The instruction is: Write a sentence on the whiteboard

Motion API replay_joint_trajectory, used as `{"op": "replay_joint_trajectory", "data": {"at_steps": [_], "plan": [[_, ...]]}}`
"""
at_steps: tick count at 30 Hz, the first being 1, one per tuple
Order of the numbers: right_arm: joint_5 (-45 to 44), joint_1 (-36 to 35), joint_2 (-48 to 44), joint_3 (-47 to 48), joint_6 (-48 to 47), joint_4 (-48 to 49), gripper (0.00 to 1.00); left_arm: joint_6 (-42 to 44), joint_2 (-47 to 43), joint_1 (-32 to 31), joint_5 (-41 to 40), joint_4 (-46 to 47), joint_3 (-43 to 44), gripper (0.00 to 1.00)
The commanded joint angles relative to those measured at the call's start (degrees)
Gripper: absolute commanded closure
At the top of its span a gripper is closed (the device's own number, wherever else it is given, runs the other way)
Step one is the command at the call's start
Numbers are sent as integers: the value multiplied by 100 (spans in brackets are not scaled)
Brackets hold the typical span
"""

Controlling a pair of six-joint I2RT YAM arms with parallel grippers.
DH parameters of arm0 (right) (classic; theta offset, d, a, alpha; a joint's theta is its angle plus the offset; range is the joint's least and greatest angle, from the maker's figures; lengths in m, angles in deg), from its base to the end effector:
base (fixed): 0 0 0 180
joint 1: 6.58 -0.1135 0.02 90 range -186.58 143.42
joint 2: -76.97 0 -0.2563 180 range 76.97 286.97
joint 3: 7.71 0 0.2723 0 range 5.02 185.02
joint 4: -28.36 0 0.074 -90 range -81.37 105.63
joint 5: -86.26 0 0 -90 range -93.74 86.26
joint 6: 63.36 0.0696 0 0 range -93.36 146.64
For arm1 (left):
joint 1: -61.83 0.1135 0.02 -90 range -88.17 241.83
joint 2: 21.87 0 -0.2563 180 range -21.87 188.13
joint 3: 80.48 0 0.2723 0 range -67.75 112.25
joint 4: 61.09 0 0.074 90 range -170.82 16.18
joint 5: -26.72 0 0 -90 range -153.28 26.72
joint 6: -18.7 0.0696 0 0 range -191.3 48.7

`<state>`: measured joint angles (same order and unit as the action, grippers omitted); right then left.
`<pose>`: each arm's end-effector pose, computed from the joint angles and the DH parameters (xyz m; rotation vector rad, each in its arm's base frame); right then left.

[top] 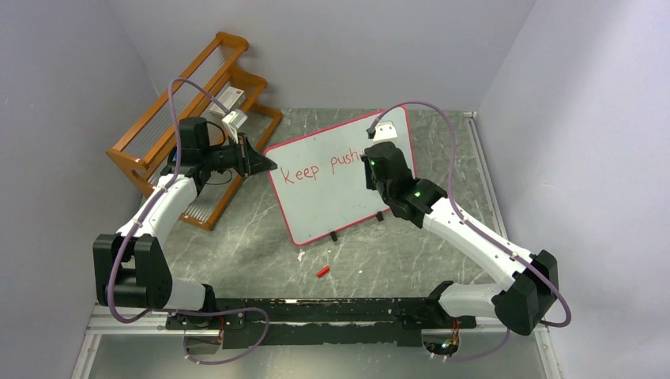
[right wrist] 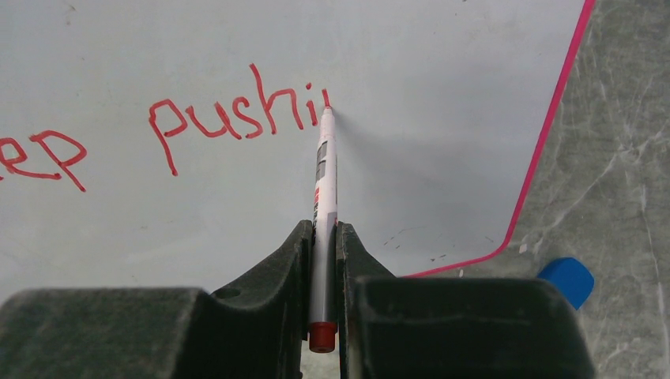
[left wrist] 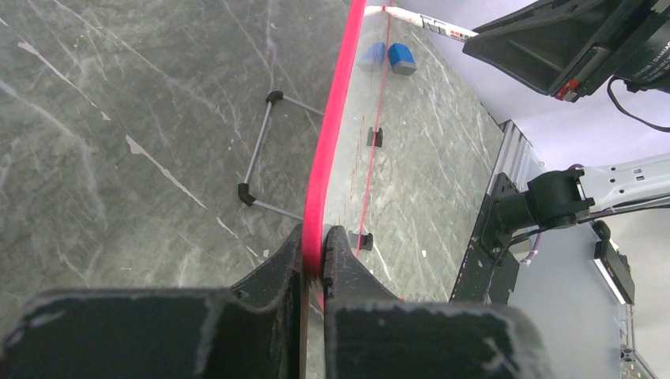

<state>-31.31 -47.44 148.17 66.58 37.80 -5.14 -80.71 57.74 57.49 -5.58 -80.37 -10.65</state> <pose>0.2679 0.1891 0.3021 -0.2430 2.0221 0.0617 0.3339 -0.0843 0.2653 0.5361 1.9433 -1.1839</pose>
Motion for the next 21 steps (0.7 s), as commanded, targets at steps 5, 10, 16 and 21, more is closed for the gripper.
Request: {"op": "replay_joint_trajectory", "data": {"at_steps": [5, 10, 16, 21], "plan": [[133, 52, -27, -179, 120, -172, 100, 677, 211, -137, -599, -374, -76, 95], [129, 60, -45, -159, 98, -181, 100, 677, 210, -137, -597, -373, -76, 95], [182, 52, -35, -131, 102, -191, 100, 673, 212, -139, -601, -367, -76, 95], [182, 58, -78, -194, 150, -258, 100, 671, 210, -137, -604, -369, -76, 95]]}}
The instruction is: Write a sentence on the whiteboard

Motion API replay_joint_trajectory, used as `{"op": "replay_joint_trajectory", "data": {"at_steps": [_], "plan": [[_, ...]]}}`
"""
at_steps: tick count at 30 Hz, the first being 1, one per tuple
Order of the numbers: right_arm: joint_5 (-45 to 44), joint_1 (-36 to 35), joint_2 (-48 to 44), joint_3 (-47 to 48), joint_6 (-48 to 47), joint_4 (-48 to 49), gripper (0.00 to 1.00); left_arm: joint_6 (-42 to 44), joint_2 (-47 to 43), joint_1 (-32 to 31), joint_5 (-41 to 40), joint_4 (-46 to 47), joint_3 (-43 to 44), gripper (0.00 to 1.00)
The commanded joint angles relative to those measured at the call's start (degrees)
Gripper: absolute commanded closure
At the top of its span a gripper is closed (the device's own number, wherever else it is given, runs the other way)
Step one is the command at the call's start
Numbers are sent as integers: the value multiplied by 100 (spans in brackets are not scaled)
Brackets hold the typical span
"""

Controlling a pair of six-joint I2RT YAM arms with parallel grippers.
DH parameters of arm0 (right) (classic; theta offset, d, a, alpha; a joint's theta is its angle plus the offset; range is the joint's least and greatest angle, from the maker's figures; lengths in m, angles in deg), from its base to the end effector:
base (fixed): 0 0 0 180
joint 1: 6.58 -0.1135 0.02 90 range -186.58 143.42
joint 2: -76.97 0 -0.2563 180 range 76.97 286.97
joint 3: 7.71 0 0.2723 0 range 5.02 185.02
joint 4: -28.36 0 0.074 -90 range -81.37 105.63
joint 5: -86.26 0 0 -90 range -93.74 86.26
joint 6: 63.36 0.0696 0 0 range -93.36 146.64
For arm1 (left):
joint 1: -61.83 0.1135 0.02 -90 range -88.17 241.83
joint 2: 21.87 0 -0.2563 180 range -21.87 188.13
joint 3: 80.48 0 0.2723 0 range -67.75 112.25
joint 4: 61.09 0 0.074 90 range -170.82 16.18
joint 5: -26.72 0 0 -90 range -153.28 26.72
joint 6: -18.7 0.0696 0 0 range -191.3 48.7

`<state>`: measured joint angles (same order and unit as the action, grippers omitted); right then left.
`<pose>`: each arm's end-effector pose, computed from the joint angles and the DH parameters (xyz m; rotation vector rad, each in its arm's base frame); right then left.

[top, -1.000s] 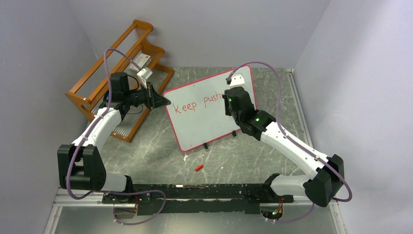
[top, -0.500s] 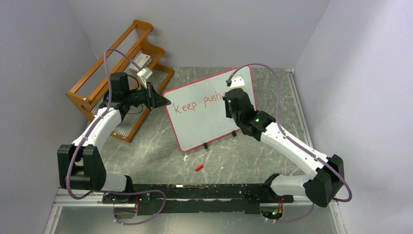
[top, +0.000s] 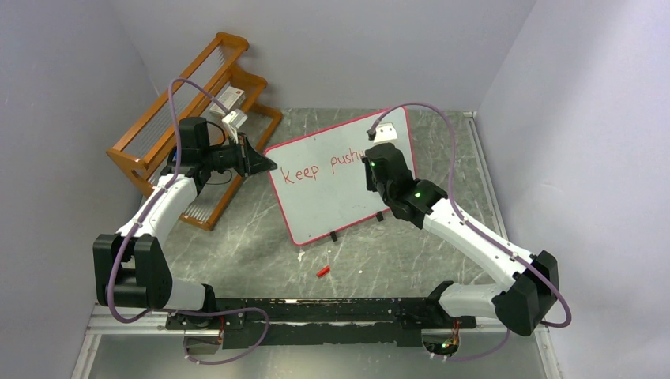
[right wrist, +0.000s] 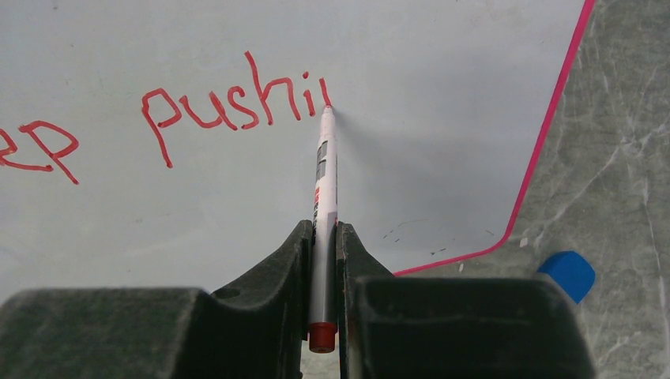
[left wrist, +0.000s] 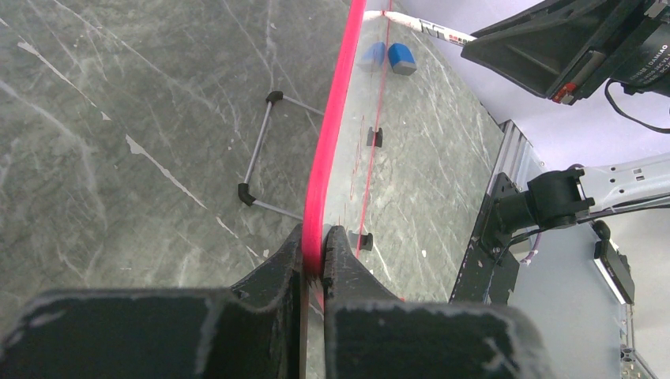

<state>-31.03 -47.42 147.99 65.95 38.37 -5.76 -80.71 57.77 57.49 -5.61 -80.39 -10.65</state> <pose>0.2664 0.1881 0.2975 -0.2436 2.0395 0.0620 0.3340 -0.0843 0.2651 0.5354 1.9442 -1.1837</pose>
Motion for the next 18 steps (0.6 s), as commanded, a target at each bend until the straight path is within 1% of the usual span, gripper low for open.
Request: {"op": "replay_joint_trajectory", "data": {"at_steps": [1, 13, 18], "plan": [[156, 58, -69, -142, 100, -197, 100, 668, 209, -137, -598, -371, -76, 95], [13, 51, -270, -96, 11, 34, 100, 684, 201, -140, -615, -372, -83, 95], [-122, 64, -188, -20, -71, 152, 100, 683, 202, -140, -605, -374, -81, 95]]}}
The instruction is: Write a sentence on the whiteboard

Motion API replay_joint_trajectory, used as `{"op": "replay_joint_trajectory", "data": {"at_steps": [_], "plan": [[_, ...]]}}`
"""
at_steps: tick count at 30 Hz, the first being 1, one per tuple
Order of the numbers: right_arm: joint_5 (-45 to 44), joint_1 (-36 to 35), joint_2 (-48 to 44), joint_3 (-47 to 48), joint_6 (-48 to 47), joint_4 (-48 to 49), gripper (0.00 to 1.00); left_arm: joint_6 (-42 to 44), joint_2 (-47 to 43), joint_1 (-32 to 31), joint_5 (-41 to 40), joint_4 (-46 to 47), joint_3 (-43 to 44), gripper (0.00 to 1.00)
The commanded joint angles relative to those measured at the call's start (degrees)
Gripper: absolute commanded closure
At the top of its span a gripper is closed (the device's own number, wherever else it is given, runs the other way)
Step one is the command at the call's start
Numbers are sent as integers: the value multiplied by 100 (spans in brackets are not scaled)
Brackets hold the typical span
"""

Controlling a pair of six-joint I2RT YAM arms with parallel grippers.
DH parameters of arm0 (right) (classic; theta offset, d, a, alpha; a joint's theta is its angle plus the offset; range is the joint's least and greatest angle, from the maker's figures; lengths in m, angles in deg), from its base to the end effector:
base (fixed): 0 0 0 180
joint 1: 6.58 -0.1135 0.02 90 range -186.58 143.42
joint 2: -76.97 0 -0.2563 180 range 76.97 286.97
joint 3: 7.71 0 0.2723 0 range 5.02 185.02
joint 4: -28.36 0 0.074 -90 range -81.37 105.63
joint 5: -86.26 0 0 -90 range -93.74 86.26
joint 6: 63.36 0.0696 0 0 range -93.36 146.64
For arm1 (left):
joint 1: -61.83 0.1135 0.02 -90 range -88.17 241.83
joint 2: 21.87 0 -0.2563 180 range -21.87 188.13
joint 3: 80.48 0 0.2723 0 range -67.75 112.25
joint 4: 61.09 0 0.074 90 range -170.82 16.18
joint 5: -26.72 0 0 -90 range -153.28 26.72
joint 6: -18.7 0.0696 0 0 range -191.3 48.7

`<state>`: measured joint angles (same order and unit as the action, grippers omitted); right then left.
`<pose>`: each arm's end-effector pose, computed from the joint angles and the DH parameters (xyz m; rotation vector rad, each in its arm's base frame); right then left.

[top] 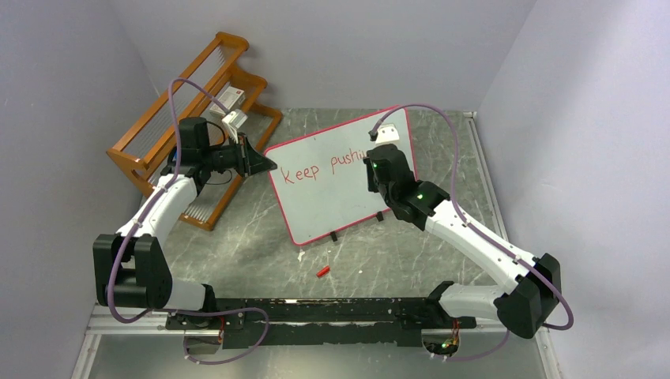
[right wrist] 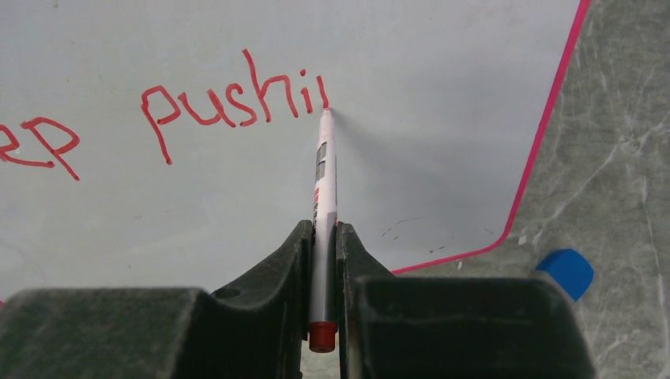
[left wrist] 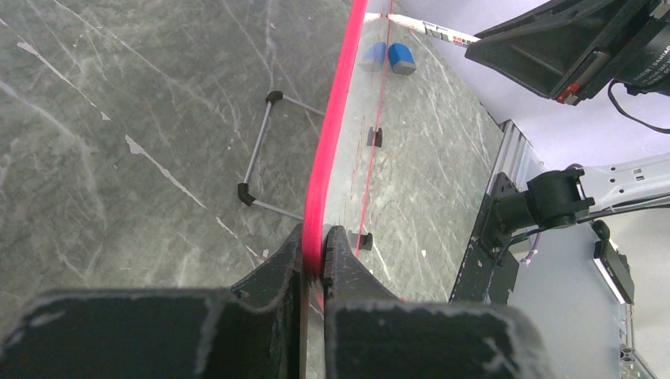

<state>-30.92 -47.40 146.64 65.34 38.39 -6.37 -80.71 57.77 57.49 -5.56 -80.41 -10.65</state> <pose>0.2621 0.1844 0.2992 -0.2431 2.0381 0.0651 0.3339 -0.0844 0.2651 0.5358 1.9442 -1.1847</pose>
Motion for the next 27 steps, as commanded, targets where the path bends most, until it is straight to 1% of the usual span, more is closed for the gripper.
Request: {"op": "replay_joint_trajectory", "data": {"at_steps": [1, 27], "plan": [[-127, 58, -32, 42, -92, 259, 100, 686, 197, -138, -608, -370, -83, 95], [-169, 140, 176, 268, -243, 506, 100, 686, 211, -138, -595, -369, -68, 95]]}}
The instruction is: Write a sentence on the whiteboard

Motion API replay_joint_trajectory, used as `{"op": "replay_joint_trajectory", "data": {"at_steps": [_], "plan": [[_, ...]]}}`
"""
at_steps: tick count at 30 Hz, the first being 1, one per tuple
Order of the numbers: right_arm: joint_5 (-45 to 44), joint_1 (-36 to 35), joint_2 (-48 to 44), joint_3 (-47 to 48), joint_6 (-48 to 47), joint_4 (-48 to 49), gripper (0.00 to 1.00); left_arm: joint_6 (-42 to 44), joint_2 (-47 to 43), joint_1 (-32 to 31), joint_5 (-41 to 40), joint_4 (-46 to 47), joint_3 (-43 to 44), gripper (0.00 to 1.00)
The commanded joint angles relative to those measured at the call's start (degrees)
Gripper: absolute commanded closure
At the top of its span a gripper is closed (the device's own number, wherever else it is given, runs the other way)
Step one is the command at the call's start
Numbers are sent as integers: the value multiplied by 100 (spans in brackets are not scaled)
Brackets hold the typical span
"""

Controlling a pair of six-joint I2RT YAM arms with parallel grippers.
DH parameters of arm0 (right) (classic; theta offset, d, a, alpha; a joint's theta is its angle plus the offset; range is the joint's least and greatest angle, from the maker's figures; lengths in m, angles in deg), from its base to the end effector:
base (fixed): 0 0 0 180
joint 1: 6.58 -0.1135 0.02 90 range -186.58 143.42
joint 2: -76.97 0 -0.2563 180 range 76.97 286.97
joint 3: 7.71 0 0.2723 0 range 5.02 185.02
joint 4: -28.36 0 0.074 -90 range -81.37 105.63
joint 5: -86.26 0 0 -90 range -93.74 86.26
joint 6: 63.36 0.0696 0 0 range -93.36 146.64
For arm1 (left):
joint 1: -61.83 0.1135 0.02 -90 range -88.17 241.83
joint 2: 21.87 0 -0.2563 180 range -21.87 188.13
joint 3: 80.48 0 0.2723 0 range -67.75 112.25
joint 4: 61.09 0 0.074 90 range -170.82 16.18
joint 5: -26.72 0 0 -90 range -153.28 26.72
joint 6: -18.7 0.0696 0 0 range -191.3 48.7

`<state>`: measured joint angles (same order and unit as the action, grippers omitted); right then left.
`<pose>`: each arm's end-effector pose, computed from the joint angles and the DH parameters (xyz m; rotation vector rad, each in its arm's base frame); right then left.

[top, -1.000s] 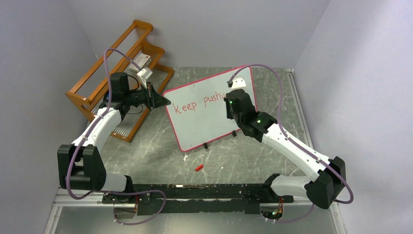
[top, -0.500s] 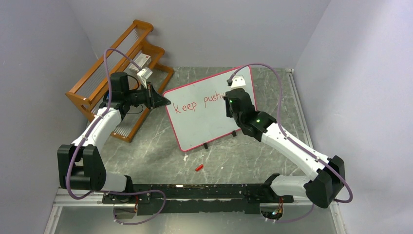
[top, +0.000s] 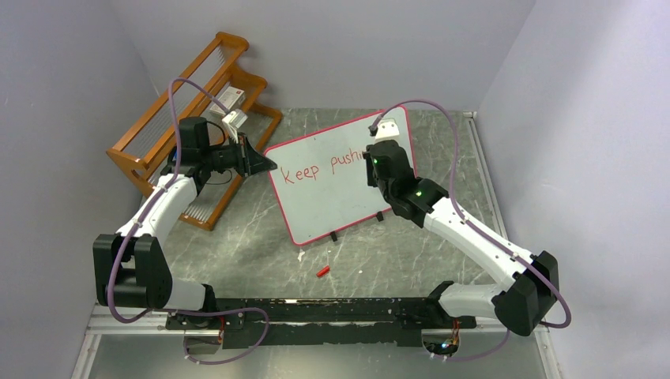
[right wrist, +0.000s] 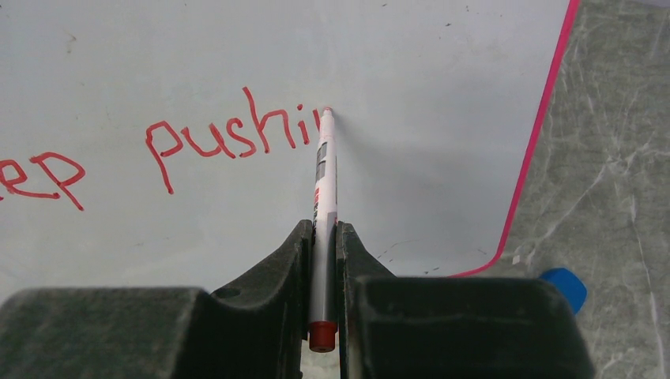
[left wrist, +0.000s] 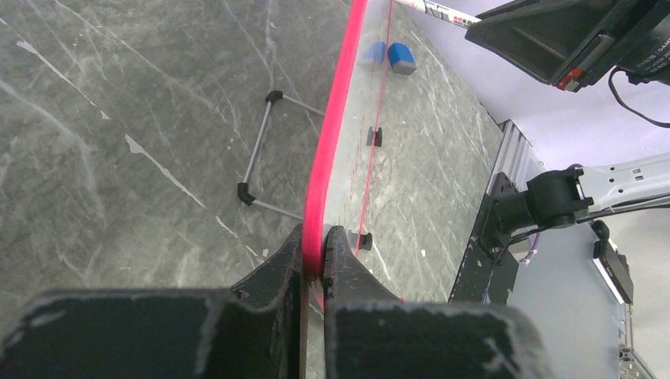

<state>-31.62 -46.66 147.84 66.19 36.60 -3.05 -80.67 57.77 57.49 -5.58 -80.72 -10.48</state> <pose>0.2713 0.1857 0.3056 -0.2318 1.9914 0.0541 0.3339 -0.0843 0.2657 0.5351 1.9462 -1.1849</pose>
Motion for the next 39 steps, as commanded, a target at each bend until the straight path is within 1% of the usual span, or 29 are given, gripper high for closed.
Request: {"op": "replay_joint_trajectory", "data": {"at_steps": [1, 10, 22, 30, 39], "plan": [[-133, 76, 54, 174, -64, 172, 100, 674, 211, -137, -592, -339, -85, 95], [-200, 138, -2, 115, -7, 19, 100, 682, 210, -137, -594, -339, -85, 95], [84, 149, -10, -65, 177, -236, 100, 681, 210, -137, -610, -342, -85, 95], [81, 147, -47, -147, 235, -360, 100, 681, 210, -137, -623, -352, -85, 95], [52, 149, -130, -181, 246, -357, 100, 681, 210, -137, -619, -344, -85, 95]]}}
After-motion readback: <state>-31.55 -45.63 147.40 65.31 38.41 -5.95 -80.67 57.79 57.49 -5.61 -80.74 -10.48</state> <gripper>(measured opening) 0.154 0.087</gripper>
